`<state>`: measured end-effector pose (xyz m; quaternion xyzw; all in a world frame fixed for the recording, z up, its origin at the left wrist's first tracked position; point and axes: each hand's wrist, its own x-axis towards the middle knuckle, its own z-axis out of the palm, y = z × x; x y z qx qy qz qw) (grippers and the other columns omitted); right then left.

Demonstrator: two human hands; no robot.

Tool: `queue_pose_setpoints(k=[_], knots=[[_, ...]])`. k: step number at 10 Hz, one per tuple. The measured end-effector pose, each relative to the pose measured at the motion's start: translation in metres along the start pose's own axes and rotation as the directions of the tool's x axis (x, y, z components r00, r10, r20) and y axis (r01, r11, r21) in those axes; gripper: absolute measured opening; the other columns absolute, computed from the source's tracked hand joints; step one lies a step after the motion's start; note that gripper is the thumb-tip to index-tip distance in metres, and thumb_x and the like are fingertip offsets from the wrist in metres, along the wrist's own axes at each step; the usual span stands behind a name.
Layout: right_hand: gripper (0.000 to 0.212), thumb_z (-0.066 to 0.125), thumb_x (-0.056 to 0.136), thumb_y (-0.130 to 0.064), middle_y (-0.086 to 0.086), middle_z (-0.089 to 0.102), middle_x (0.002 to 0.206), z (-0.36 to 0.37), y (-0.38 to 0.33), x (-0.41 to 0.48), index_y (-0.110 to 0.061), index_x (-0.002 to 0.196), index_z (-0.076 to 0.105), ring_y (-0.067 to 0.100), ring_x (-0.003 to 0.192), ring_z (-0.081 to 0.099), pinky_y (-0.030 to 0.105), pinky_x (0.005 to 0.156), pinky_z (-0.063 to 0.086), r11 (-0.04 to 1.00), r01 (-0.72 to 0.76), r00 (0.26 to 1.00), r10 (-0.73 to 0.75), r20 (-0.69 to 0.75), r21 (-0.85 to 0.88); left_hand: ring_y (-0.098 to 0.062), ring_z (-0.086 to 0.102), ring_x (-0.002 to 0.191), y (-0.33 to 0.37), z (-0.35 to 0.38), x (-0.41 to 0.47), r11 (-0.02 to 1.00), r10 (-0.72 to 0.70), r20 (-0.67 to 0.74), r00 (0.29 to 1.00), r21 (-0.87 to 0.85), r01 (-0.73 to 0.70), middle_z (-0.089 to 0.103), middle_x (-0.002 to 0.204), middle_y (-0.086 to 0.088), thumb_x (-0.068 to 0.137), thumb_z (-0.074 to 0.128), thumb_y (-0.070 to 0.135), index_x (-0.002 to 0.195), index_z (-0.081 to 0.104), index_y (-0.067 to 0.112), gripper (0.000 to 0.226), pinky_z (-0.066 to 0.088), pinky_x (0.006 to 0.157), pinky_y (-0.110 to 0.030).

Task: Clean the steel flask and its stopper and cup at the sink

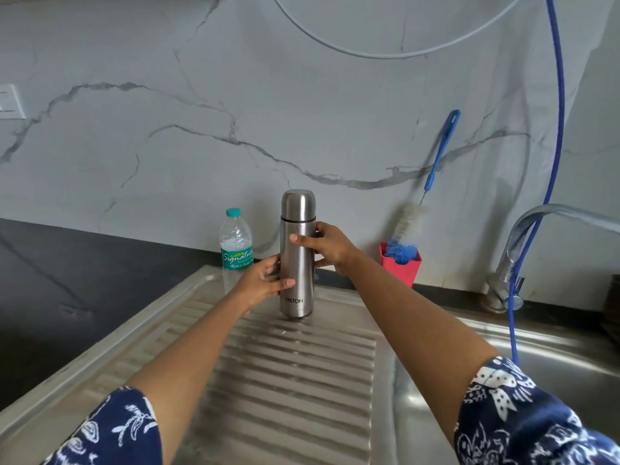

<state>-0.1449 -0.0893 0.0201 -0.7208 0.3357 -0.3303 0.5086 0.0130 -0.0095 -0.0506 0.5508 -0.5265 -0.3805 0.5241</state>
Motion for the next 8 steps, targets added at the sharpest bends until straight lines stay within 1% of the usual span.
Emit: queue_pose_setpoints(k=[1, 2, 3, 4, 5, 6, 7, 8], knots=[[0.065, 0.079, 0.074, -0.037, 0.004, 0.063, 0.118, -0.003, 0.005, 0.003, -0.013, 0.127, 0.05, 0.022, 0.106, 0.062, 0.042, 0.086, 0.055, 1.0, 0.006, 1.0, -0.006, 0.006, 0.0, -0.022, 0.058, 0.115, -0.003, 0.001, 0.005, 1.0, -0.001, -0.019, 1.0, -0.014, 0.001, 0.053, 0.137, -0.006, 0.078, 0.072, -0.001, 0.145, 0.037, 0.015, 0.077, 0.054, 0.079, -0.029], [0.065, 0.079, 0.074, -0.036, 0.003, 0.062, 0.117, -0.003, 0.01, 0.002, -0.014, 0.127, 0.05, 0.02, 0.105, 0.062, 0.038, 0.083, 0.056, 1.0, 0.026, 1.0, -0.026, 0.013, 0.01, -0.025, 0.055, 0.121, -0.009, 0.003, 0.006, 1.0, 0.007, -0.035, 0.999, -0.027, -0.008, 0.051, 0.139, -0.01, 0.079, 0.072, 0.0, 0.145, 0.037, 0.015, 0.076, 0.054, 0.085, -0.031], [0.066, 0.08, 0.073, -0.037, 0.003, 0.061, 0.116, 0.0, 0.011, 0.0, -0.014, 0.127, 0.048, 0.02, 0.104, 0.062, 0.038, 0.083, 0.056, 0.999, 0.031, 1.0, -0.031, -0.007, 0.026, -0.024, 0.053, 0.124, -0.008, 0.006, 0.003, 0.999, 0.008, -0.035, 0.999, -0.036, -0.01, 0.049, 0.142, -0.012, 0.081, 0.07, 0.0, 0.146, 0.035, 0.013, 0.075, 0.053, 0.085, -0.027], [0.068, 0.081, 0.071, -0.04, 0.003, 0.06, 0.117, 0.002, 0.01, -0.002, -0.015, 0.126, 0.048, 0.021, 0.104, 0.062, 0.041, 0.087, 0.055, 1.0, 0.023, 1.0, -0.023, -0.015, 0.017, -0.023, 0.048, 0.129, -0.003, 0.01, -0.002, 1.0, -0.009, -0.026, 1.0, -0.023, 0.009, 0.048, 0.143, -0.009, 0.084, 0.067, 0.001, 0.148, 0.031, 0.013, 0.074, 0.048, 0.097, -0.032], [0.069, 0.08, 0.07, -0.044, 0.003, 0.059, 0.119, 0.003, 0.008, -0.005, -0.016, 0.125, 0.048, 0.02, 0.105, 0.062, 0.041, 0.089, 0.054, 1.0, 0.019, 0.999, -0.019, -0.032, -0.002, -0.02, 0.047, 0.131, 0.002, 0.011, -0.006, 0.999, -0.031, -0.02, 0.999, 0.014, 0.031, 0.048, 0.143, -0.005, 0.085, 0.067, 0.004, 0.149, 0.03, 0.015, 0.074, 0.037, 0.11, -0.041], [0.072, 0.078, 0.072, -0.047, 0.004, 0.058, 0.123, 0.004, 0.009, -0.004, -0.016, 0.128, 0.045, 0.021, 0.109, 0.06, 0.042, 0.093, 0.052, 1.0, 0.008, 1.0, -0.009, -0.012, -0.03, -0.02, 0.05, 0.128, 0.006, 0.014, -0.004, 0.999, -0.018, -0.033, 0.999, 0.048, 0.02, 0.052, 0.14, -0.007, 0.083, 0.068, 0.001, 0.146, 0.036, 0.012, 0.071, 0.037, 0.111, -0.039], [0.075, 0.074, 0.077, -0.046, 0.004, 0.053, 0.13, 0.0, -0.006, -0.013, -0.013, 0.135, 0.041, 0.022, 0.117, 0.054, 0.032, 0.092, 0.047, 0.995, -0.012, 1.0, 0.012, 0.0, -0.103, -0.017, 0.054, 0.12, 0.027, 0.02, -0.007, 0.999, 0.011, -0.112, 0.994, 0.051, -0.006, 0.053, 0.137, -0.003, 0.081, 0.069, -0.001, 0.144, 0.038, 0.011, 0.071, 0.042, 0.103, -0.029], [0.082, 0.069, 0.081, -0.049, 0.005, 0.046, 0.14, -0.011, -0.029, -0.021, -0.012, 0.144, 0.033, 0.021, 0.126, 0.047, 0.028, 0.097, 0.04, 0.99, 0.004, 0.996, -0.017, -0.088, -0.144, -0.016, 0.056, 0.115, 0.055, 0.023, -0.012, 0.991, 0.076, -0.287, 0.955, 0.131, -0.04, 0.052, 0.137, -0.004, 0.083, 0.071, 0.004, 0.144, 0.039, 0.016, 0.071, 0.043, 0.103, -0.034]])
